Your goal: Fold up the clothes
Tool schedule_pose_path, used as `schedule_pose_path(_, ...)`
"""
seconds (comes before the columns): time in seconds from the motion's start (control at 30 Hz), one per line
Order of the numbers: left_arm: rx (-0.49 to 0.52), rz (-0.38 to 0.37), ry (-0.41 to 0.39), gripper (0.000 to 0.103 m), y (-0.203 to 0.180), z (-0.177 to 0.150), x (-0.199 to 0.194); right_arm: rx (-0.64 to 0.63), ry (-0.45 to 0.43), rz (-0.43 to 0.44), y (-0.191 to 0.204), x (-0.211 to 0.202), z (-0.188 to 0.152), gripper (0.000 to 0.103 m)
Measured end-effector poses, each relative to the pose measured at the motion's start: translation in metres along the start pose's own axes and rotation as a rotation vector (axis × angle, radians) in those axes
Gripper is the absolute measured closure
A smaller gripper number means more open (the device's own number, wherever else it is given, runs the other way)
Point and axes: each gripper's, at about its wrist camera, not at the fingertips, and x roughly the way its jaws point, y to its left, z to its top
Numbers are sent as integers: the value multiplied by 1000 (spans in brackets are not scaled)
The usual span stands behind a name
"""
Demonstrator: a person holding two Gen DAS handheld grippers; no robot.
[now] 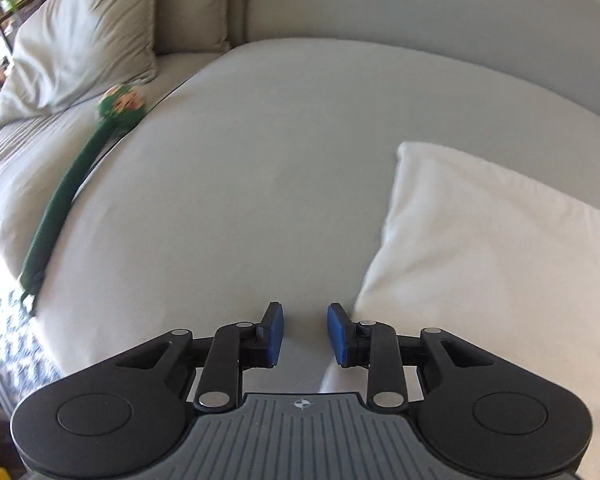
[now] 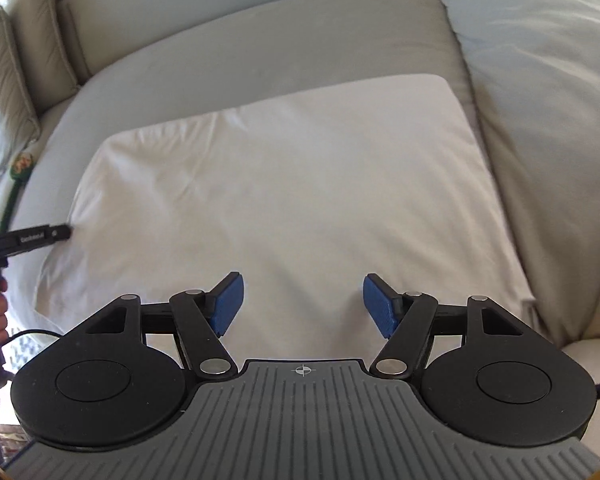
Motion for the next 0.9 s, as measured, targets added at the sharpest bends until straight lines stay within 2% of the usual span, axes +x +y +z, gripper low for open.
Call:
schedule_pose_path(0.03, -4, 19, 6, 75, 5, -3, -9, 1, -1, -4, -8, -5, -6, 34)
schedule_pose_path(0.07, -8, 21, 4, 81, 9, -7, -22, 5, -10, -1, -15, -11, -10, 34)
schedule_pose_path(0.1, -11, -1, -29, 83, 12, -8, -37, 13, -22, -2, -21, -16, -15, 33)
schedule_pose_path(0.17, 6, -73, -113, 80, 10, -16, -75, 34, -57, -12, -33, -25, -21, 33)
schedule_pose_path(0.2, 19, -117, -137, 71, 3, -21, -96, 51, -81, -12, -39, -29, -23, 33)
schedule_pose_path(0.27, 36, -211, -128, 56, -21, -22, -127, 99, -107, 9, -49, -35, -24, 33)
schedule_pose_path(0.33, 59, -310, -94, 52, -42, -26, -131, 131, -109, 27, -54, -39, -23, 33)
schedule_pose_path(0.37, 81, -332, -86, 47, -53, -29, -129, 123, -104, 24, -54, -40, -23, 33)
schedule_pose_path(0.5, 173, -306, -90, 45, -116, -51, -117, 75, -64, -16, -48, -34, -21, 33)
schedule_pose_path(0.63, 243, -315, -51, 45, -162, -66, -89, 26, -40, -48, -46, -22, -23, 33)
schedule_pose_path(0.7, 311, -273, -60, 46, -180, -77, -77, -34, -3, -86, -44, -10, -27, 32)
schedule_pose_path(0.8, 386, -222, -80, 43, -188, -92, -77, -119, 9, -119, -41, -6, -38, 27)
schedule_pose_path(0.9, 332, -237, 15, 44, -174, -89, -90, -113, 64, -102, -49, -14, -44, 25)
